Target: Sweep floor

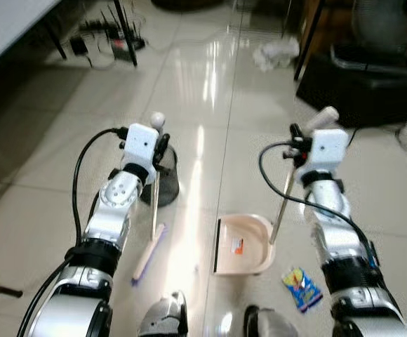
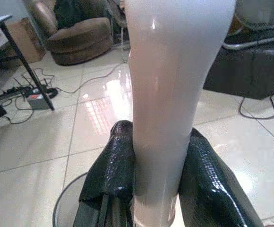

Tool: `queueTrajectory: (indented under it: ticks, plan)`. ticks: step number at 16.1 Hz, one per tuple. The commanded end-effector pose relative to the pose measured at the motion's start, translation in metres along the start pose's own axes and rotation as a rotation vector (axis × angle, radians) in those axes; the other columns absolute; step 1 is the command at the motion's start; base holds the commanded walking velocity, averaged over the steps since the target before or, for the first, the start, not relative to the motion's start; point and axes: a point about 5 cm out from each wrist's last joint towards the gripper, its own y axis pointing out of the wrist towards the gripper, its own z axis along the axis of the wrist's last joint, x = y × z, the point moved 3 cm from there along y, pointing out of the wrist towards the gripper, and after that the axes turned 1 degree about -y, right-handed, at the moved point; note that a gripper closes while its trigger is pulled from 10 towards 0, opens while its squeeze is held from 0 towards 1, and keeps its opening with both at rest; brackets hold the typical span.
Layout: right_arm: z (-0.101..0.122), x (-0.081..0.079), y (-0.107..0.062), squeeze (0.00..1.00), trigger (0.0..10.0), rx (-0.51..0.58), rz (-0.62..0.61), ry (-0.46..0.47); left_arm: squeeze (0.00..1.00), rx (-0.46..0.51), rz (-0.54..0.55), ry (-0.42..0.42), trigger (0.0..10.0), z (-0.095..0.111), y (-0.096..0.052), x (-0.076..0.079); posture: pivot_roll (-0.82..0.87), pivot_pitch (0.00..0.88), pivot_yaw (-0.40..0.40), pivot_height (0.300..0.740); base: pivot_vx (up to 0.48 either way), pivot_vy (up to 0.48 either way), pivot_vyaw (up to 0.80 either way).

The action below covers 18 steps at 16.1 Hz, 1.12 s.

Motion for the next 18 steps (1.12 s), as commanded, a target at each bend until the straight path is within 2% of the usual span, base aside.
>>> queueTrajectory:
  ticks: [1,3,4,6,8,9,12,13,16,18]
  plan:
    - [0.011,-0.009,0.003,0.00,10.0,0.061,0.019,-0.030,0.00,0.009,0.005,0.001,10.0,-0.002,-0.002,-0.001,0.07,0.300,0.071,0.740,0.000,0.000,0.00]
    - [0.013,-0.017,0.004,0.00,10.0,0.082,0.036,-0.032,0.00,0.019,0.017,-0.005,10.0,-0.003,-0.005,-0.001,0.07,0.310,0.069,0.740,0.000,0.000,0.00]
    - [0.012,-0.030,0.002,0.00,10.0,0.091,0.060,-0.025,0.00,0.028,0.035,-0.002,10.0,-0.006,-0.008,0.000,0.07,0.314,0.067,0.740,0.000,0.000,0.00]
    - [0.011,-0.044,-0.002,0.00,10.0,0.113,0.083,-0.052,0.00,0.050,0.043,0.019,10.0,-0.006,-0.009,0.002,0.08,0.332,0.052,0.740,0.000,0.000,0.00]
    - [0.008,-0.049,-0.004,0.00,10.0,0.120,0.064,-0.061,0.00,0.058,0.078,0.017,10.0,-0.008,-0.010,0.001,0.08,0.344,0.046,0.740,0.000,0.000,0.00]
    - [0.003,-0.057,-0.007,0.00,10.0,0.098,0.064,-0.044,0.00,0.072,0.103,0.028,10.0,-0.008,-0.011,0.000,0.08,0.343,0.045,0.740,0.000,0.000,0.00]
    - [0.002,-0.071,-0.009,0.00,10.0,0.107,0.088,-0.081,0.00,0.081,0.092,0.035,10.0,-0.009,-0.011,0.008,0.07,0.333,0.048,0.740,0.000,0.000,0.00]
    - [-0.002,-0.076,-0.012,0.00,10.0,0.094,0.091,-0.067,0.00,0.081,0.084,0.020,10.0,-0.009,-0.009,0.013,0.07,0.333,0.048,0.740,0.000,0.000,0.00]
    - [-0.012,-0.090,-0.022,0.00,10.0,0.078,0.129,-0.115,0.00,0.077,0.118,-0.068,10.0,-0.007,-0.004,0.020,0.08,0.334,0.065,0.740,0.000,0.000,0.00]
    - [-0.013,-0.085,-0.024,0.00,10.0,0.083,0.076,-0.131,0.00,0.059,0.196,-0.152,10.0,-0.009,0.000,0.017,0.08,0.334,0.074,0.740,0.000,0.000,0.00]
